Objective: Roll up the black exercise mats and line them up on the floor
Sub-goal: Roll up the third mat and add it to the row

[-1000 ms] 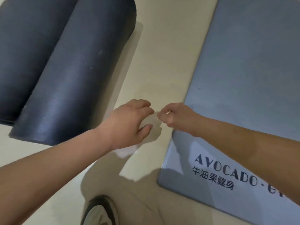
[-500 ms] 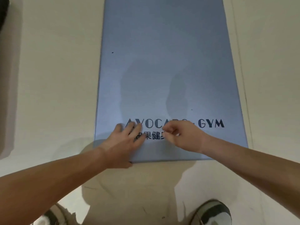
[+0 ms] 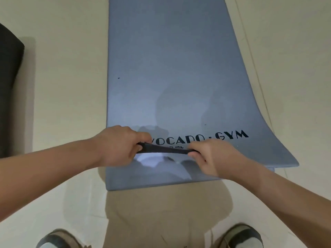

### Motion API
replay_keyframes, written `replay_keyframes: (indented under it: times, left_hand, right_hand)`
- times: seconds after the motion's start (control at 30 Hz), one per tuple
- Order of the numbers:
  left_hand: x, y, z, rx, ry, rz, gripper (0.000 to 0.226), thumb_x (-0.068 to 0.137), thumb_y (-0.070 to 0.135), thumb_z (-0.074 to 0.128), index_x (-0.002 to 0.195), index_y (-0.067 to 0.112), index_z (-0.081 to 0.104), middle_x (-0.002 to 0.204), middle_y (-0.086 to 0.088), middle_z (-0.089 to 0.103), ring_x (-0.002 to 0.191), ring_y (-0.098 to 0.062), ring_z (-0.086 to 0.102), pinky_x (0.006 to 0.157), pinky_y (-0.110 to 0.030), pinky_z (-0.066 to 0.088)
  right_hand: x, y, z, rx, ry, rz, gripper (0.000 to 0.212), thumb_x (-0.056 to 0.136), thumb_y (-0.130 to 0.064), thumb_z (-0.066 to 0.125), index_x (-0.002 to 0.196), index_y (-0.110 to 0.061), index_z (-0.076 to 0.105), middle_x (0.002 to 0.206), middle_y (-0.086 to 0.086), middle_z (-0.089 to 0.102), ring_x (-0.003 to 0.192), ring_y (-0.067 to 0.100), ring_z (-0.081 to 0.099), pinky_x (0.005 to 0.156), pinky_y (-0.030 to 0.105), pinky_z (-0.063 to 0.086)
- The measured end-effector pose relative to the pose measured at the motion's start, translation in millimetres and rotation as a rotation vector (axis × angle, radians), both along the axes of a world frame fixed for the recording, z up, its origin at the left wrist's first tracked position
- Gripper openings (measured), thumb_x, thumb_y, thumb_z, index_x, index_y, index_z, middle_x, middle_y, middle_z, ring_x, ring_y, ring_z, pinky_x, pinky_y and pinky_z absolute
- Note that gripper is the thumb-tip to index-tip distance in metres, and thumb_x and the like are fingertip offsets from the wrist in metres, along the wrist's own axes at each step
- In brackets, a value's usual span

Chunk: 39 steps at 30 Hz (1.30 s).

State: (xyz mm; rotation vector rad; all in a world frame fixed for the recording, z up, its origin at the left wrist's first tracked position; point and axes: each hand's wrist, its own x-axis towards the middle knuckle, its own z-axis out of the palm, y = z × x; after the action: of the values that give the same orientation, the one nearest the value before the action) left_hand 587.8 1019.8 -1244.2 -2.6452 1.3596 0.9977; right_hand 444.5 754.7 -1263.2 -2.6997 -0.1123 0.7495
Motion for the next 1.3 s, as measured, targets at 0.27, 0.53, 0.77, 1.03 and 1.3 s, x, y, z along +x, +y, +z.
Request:
replay_keyframes:
  times: [0.27, 0.53, 0.77, 1.03, 1.3]
  left_hand:
    - [-11.8, 21.4, 43.8, -0.025, 0.422, 0.038, 0.031, 0.110, 0.025, 0.053, 0.099, 0.054, 0.056, 0.071, 0.018, 0.062, 0.065, -0.002, 0.055, 0.062, -0.014, 0.040]
    - [52.6, 8.4, 58.6, 0.064, 0.334, 0.164, 0.018, 0.106, 0.032, 0.063, 0.112, 0.047, 0.068, 0.094, 0.019, 0.076, 0.085, -0.001, 0.068, 0.083, -0.027, 0.051]
    - [-9.7, -24.2, 26.6, -0.277, -0.559, -0.319, 0.072, 0.076, 0.052, 0.071, 0.133, 0.008, 0.063, 0.141, -0.024, 0.059, 0.113, -0.046, 0.063, 0.082, -0.055, 0.057]
    - [-16.4, -46.0, -9.3, 0.117, -0.377, -0.220, 0.138, 0.090, 0.076, 0.059, 0.151, 0.013, -0.047, 0.164, -0.021, -0.043, 0.157, -0.042, -0.031, 0.124, -0.073, 0.004]
    - [-0.1, -45.4, -37.5, 0.142, -0.384, -0.114, 0.144, 0.084, 0.077, 0.066, 0.152, 0.016, -0.045, 0.169, -0.016, -0.032, 0.162, -0.037, -0.020, 0.125, -0.070, 0.011]
  right_hand:
    - [17.4, -1.3, 73.2, -0.073, 0.211, 0.210, 0.026, 0.114, -0.037, 0.039, 0.098, -0.021, 0.053, 0.073, -0.008, 0.045, 0.065, 0.010, 0.041, 0.063, 0.036, 0.029]
    - [85.0, -9.5, 63.6, 0.101, 0.305, 0.145, 0.023, 0.115, -0.040, 0.041, 0.105, -0.024, 0.056, 0.101, -0.009, 0.055, 0.101, 0.018, 0.058, 0.083, 0.032, 0.036]
    - [142.3, -24.2, 48.6, -0.365, -0.067, 0.035, 0.045, 0.113, -0.056, 0.027, 0.111, -0.020, 0.053, 0.089, -0.004, 0.054, 0.100, 0.028, 0.059, 0.083, 0.039, 0.035]
    - [108.5, -12.3, 48.6, -0.449, -0.580, -0.050, 0.057, 0.087, -0.060, 0.078, 0.121, -0.016, 0.066, 0.120, 0.013, 0.060, 0.107, 0.034, 0.057, 0.083, 0.045, 0.043]
    - [13.8, 8.8, 8.7, -0.583, -0.197, -0.059, 0.148, 0.048, -0.070, 0.096, 0.169, -0.027, 0.023, 0.167, 0.027, 0.022, 0.154, 0.053, 0.021, 0.116, 0.078, 0.021]
